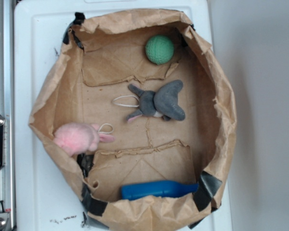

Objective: Grab the green ball.

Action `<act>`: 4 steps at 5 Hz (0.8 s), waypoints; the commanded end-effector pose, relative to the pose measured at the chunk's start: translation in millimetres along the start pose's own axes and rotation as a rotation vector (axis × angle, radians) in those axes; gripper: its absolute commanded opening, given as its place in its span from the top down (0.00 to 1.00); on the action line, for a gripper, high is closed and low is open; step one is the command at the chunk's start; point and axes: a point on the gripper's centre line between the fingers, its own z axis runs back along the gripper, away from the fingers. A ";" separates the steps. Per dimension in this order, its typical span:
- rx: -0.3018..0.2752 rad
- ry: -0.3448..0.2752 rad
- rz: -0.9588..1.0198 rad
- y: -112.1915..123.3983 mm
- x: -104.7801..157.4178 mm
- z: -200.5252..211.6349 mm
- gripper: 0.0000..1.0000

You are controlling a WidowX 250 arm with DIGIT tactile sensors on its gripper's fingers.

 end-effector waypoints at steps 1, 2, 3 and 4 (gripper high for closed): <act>0.000 0.000 0.000 0.0 0.0 0.0 0.00; -0.010 -0.032 0.034 -14.8 48.4 -12.4 0.00; -0.001 -0.051 0.072 -16.6 83.2 -25.2 0.00; 0.015 -0.117 0.108 -19.9 120.3 -35.0 0.00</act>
